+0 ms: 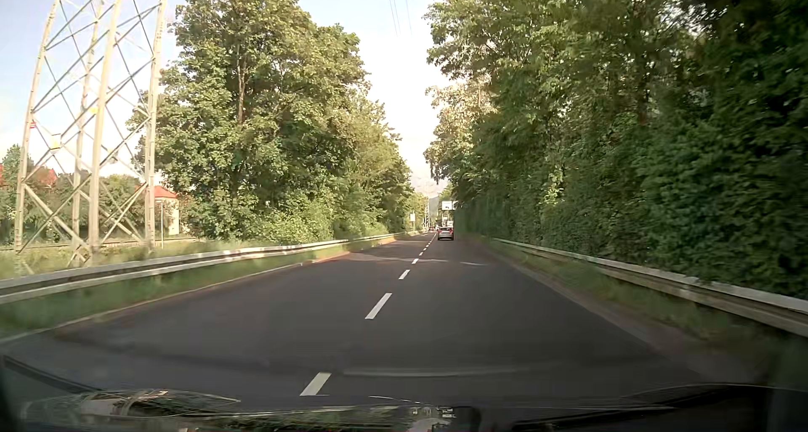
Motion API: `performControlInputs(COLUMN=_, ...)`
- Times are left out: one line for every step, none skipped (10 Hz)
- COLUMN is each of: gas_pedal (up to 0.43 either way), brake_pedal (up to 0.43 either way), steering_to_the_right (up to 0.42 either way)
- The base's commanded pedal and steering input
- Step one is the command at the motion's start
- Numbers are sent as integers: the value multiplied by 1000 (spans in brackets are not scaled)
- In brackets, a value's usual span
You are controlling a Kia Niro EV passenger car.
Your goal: Follow the waypoints while adhering to traffic rules and regulations
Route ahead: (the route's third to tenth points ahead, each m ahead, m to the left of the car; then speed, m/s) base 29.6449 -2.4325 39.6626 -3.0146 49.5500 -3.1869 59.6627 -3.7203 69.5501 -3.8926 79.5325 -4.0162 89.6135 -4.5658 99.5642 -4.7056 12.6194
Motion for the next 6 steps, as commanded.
performControlInputs(gas_pedal=8, brake_pedal=0, steering_to_the_right=-11)
performControlInputs(gas_pedal=20, brake_pedal=0, steering_to_the_right=-11)
performControlInputs(gas_pedal=28, brake_pedal=0, steering_to_the_right=-10)
performControlInputs(gas_pedal=39, brake_pedal=0, steering_to_the_right=-9)
performControlInputs(gas_pedal=39, brake_pedal=0, steering_to_the_right=-8)
performControlInputs(gas_pedal=39, brake_pedal=0, steering_to_the_right=-7)
